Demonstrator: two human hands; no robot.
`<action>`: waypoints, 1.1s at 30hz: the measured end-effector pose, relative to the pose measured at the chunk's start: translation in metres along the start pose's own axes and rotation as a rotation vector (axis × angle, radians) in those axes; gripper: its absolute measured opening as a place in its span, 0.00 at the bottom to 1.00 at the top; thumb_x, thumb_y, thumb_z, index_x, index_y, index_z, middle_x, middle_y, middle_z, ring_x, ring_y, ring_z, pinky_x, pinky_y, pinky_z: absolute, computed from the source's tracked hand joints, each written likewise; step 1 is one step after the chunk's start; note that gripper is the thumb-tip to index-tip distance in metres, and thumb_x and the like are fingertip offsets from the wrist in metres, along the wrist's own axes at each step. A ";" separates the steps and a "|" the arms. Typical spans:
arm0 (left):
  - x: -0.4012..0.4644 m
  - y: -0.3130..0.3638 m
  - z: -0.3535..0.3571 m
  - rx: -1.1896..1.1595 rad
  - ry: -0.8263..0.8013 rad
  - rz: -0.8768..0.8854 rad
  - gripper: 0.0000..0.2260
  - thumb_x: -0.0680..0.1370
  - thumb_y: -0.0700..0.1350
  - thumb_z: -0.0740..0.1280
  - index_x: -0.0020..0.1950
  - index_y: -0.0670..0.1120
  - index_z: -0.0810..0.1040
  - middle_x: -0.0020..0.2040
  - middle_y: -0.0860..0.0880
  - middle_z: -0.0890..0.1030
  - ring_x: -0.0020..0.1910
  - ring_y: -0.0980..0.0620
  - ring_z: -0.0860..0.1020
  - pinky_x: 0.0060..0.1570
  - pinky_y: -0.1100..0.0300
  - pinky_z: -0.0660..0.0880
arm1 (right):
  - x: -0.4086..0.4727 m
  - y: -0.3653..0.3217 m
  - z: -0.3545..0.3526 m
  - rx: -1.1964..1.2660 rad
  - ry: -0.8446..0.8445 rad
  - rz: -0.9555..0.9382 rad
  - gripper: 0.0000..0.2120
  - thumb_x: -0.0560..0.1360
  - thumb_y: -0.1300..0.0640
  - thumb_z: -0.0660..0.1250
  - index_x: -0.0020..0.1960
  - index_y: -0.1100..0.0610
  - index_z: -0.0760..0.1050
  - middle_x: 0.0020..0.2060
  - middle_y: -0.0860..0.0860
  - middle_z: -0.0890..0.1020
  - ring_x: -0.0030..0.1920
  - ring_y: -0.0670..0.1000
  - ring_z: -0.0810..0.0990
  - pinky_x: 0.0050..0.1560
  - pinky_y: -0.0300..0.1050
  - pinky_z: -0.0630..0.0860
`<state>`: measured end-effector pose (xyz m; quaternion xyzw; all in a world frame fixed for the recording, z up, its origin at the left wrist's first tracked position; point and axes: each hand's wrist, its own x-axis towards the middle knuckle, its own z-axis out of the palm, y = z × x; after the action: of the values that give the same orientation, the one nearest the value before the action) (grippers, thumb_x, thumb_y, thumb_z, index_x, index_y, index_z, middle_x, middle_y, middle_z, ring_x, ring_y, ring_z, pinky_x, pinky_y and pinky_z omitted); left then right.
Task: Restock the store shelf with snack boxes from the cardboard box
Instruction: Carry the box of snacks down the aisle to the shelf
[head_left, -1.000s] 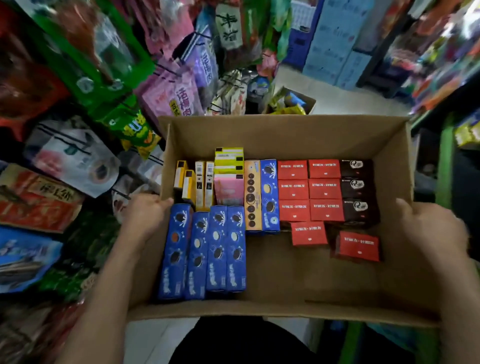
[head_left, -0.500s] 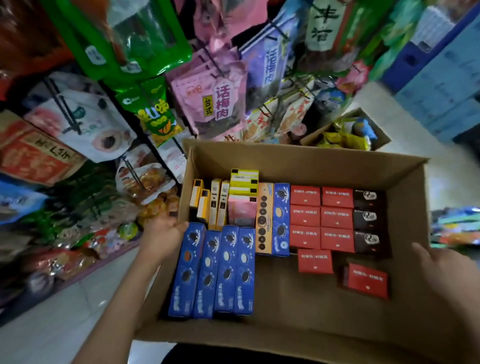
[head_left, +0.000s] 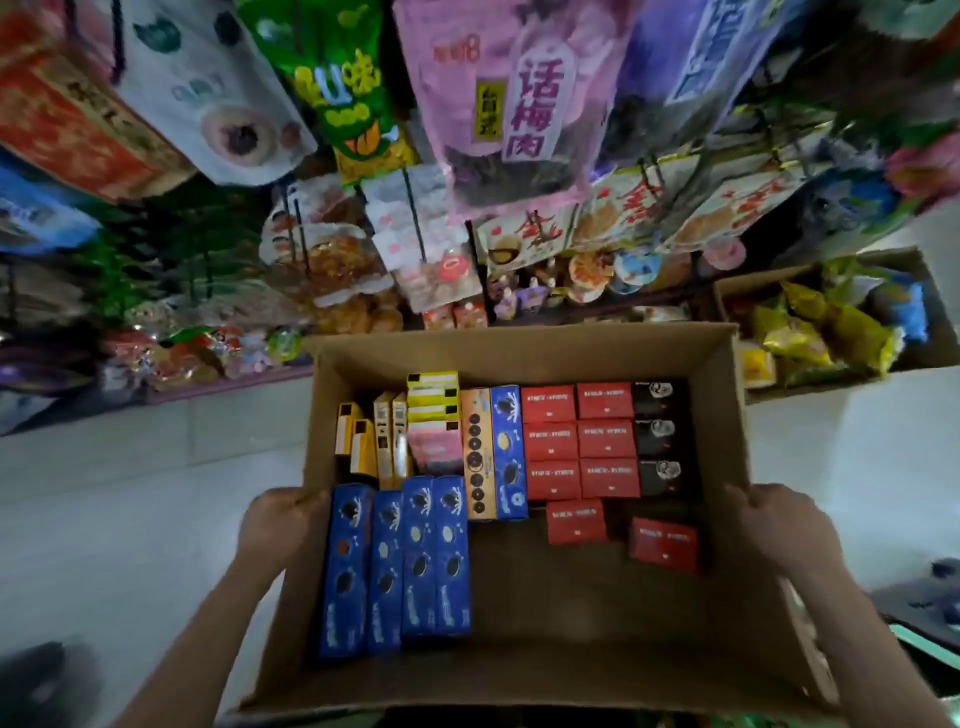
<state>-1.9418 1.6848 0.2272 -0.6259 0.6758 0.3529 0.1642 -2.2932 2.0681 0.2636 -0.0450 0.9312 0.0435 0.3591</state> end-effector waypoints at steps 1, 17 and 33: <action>0.008 -0.007 0.007 0.006 -0.013 -0.026 0.13 0.78 0.49 0.69 0.34 0.48 0.82 0.30 0.52 0.79 0.32 0.52 0.77 0.33 0.61 0.72 | 0.013 -0.011 0.010 -0.002 -0.017 -0.005 0.22 0.81 0.41 0.57 0.51 0.58 0.81 0.49 0.62 0.83 0.49 0.62 0.81 0.51 0.54 0.77; 0.202 -0.140 0.103 0.270 0.008 -0.229 0.08 0.79 0.47 0.64 0.45 0.47 0.81 0.40 0.44 0.80 0.38 0.45 0.77 0.36 0.58 0.73 | 0.197 -0.140 0.183 -0.164 -0.084 -0.217 0.24 0.80 0.43 0.60 0.57 0.63 0.80 0.56 0.65 0.81 0.58 0.66 0.79 0.55 0.55 0.74; 0.363 -0.124 0.232 0.206 0.055 -0.140 0.19 0.79 0.58 0.62 0.54 0.45 0.83 0.54 0.39 0.83 0.53 0.39 0.80 0.52 0.53 0.77 | 0.374 -0.184 0.263 -0.140 -0.094 -0.161 0.18 0.82 0.56 0.63 0.63 0.70 0.76 0.61 0.70 0.77 0.63 0.68 0.75 0.63 0.58 0.72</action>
<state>-1.9321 1.5817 -0.2091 -0.6608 0.6675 0.2517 0.2332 -2.3732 1.8956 -0.1907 -0.1424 0.9014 0.0813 0.4008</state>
